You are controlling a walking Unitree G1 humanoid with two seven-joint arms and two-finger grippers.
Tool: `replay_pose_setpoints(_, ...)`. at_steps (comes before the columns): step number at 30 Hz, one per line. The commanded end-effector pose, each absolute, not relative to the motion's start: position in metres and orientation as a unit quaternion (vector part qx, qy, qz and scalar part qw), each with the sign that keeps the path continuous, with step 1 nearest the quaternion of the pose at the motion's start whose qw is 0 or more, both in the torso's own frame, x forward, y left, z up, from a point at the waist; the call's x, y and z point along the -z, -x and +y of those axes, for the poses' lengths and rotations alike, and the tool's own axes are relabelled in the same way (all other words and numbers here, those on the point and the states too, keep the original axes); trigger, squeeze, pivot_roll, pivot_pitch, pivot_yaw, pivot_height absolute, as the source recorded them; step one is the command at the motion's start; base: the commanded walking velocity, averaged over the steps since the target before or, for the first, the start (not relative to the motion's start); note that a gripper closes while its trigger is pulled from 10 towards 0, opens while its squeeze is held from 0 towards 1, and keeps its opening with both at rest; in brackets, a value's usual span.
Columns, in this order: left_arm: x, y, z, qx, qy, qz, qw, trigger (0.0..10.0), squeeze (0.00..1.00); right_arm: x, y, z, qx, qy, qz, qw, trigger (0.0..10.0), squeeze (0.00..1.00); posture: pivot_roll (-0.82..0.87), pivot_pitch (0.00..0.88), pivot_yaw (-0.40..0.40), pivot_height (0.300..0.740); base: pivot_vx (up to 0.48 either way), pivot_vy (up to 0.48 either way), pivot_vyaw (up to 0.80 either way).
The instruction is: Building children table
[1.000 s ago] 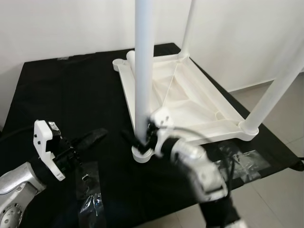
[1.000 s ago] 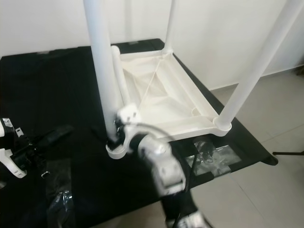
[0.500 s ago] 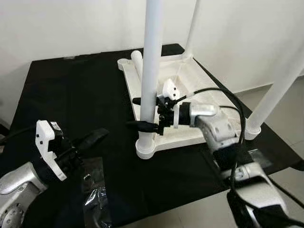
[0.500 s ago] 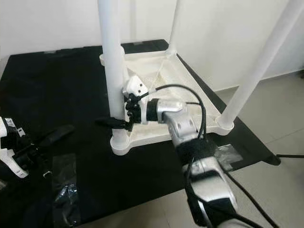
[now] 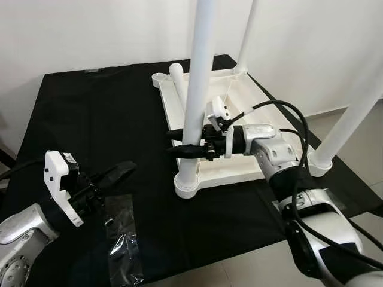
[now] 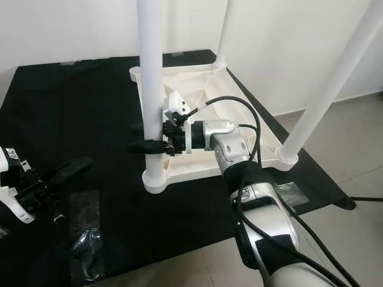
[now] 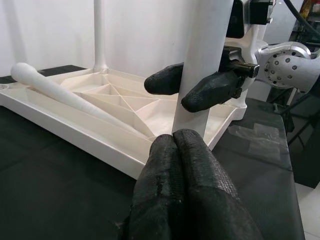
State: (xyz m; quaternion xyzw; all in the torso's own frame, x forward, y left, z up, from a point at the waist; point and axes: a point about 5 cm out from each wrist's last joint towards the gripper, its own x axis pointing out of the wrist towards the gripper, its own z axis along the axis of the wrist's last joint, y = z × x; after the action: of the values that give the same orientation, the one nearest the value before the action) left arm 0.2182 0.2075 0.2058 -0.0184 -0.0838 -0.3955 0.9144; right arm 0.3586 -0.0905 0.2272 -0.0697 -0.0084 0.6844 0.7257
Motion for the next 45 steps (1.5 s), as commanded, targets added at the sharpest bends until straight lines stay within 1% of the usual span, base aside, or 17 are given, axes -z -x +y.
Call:
replay_pose_setpoints(1,-0.203,-0.217,0.206,0.398,0.019,-0.077,0.914,10.0,0.00,-0.227,-0.358,-0.097,-0.680,0.064,-0.023,0.730,0.0,0.00,0.05,0.113,-0.044,0.740,0.000,0.000,0.00)
replay_pose_setpoints(6,-0.204,-0.216,0.207,0.399,0.017,-0.076,0.913,10.0,0.00,-0.208,-0.340,-0.111,-0.595,0.071,-0.021,0.800,0.0,0.00,0.04,0.120,-0.043,0.740,0.000,0.000,0.00)
replay_pose_setpoints(8,-0.204,-0.216,0.207,0.399,0.017,-0.076,0.913,10.0,0.00,-0.208,-0.340,-0.111,-0.595,0.071,-0.021,0.800,0.0,0.00,0.04,0.120,-0.043,0.740,0.000,0.000,0.00)
replay_pose_setpoints(9,-0.204,-0.216,0.208,0.400,0.016,-0.076,0.913,10.0,0.00,-0.196,-0.335,-0.106,-0.551,0.055,-0.007,0.833,0.0,0.00,0.04,0.122,-0.048,0.740,0.000,0.000,0.00)
replay_pose_setpoints(10,-0.204,-0.215,0.210,0.399,0.015,-0.075,0.914,10.0,0.00,-0.183,-0.337,-0.097,-0.383,0.017,-0.022,0.923,0.0,0.00,0.03,0.128,-0.048,0.740,0.000,0.000,0.00)
replay_pose_setpoints(11,-0.204,-0.215,0.211,0.399,0.015,-0.074,0.914,10.0,0.00,-0.173,-0.336,-0.097,-0.247,-0.014,-0.022,0.969,0.0,0.00,0.03,0.128,-0.048,0.740,0.000,0.000,0.00)
replay_pose_setpoints(14,-0.205,-0.215,0.211,0.399,0.014,-0.074,0.914,10.0,0.00,-0.152,-0.317,-0.084,-0.221,-0.032,0.015,0.975,0.0,0.00,0.04,0.132,-0.035,0.740,0.000,0.000,0.00)
replay_pose_setpoints(17,-0.204,-0.216,0.212,0.399,0.012,-0.071,0.914,10.0,0.00,-0.142,-0.292,-0.052,-0.296,0.001,0.017,0.955,0.0,0.00,0.03,0.117,-0.027,0.740,0.000,0.000,0.00)
replay_pose_setpoints(22,-0.204,-0.216,0.211,0.397,0.011,-0.072,0.915,10.0,0.00,-0.139,-0.288,-0.040,-0.336,0.020,0.024,0.942,0.0,0.00,0.03,0.116,-0.039,0.740,0.000,0.000,0.00)
replay_pose_setpoints(23,-0.204,-0.216,0.211,0.395,0.012,-0.073,0.916,10.0,0.00,-0.139,-0.289,-0.040,-0.337,0.016,0.031,0.941,10.0,0.00,0.04,0.114,-0.039,0.740,0.000,0.000,0.00)
replay_pose_setpoints(27,-0.203,-0.216,0.211,0.395,0.012,-0.074,0.916,10.0,0.00,-0.140,-0.289,-0.040,-0.341,0.006,0.037,0.939,10.0,0.00,0.04,0.114,-0.039,0.740,0.000,0.000,0.00)
replay_pose_setpoints(28,-0.203,-0.216,0.210,0.395,0.012,-0.074,0.915,10.0,0.00,-0.142,-0.289,-0.040,-0.348,0.000,0.035,0.937,10.0,0.95,0.04,0.112,-0.039,0.740,0.000,0.000,0.00)
replay_pose_setpoints(29,-0.204,-0.217,0.210,0.397,0.012,-0.074,0.915,10.0,0.00,-0.148,-0.290,-0.038,-0.342,-0.003,0.029,0.939,10.0,1.00,0.04,0.109,-0.035,0.740,0.000,0.000,0.00)
replay_pose_setpoints(34,-0.204,-0.218,0.209,0.397,0.012,-0.075,0.915,10.0,0.00,-0.162,-0.298,-0.037,-0.377,-0.011,0.008,0.926,10.0,1.00,0.05,0.108,-0.043,0.740,0.000,0.000,0.00)
replay_pose_setpoints(35,-0.204,-0.218,0.208,0.396,0.012,-0.076,0.915,10.0,0.00,-0.170,-0.302,-0.038,-0.428,-0.010,-0.007,0.903,10.0,0.00,0.04,0.110,-0.049,0.740,0.000,0.000,0.00)
replay_pose_setpoints(41,-0.204,-0.218,0.207,0.396,0.014,-0.078,0.915,10.0,0.00,-0.183,-0.314,-0.048,-0.540,0.018,-0.027,0.841,10.0,0.00,0.05,0.109,-0.051,0.740,0.000,0.000,0.00)
replay_pose_setpoints(45,-0.204,-0.218,0.205,0.396,0.015,-0.079,0.915,10.0,0.00,-0.194,-0.324,-0.062,-0.626,0.066,-0.024,0.777,10.0,0.00,0.06,0.110,-0.050,0.740,0.000,0.000,0.00)
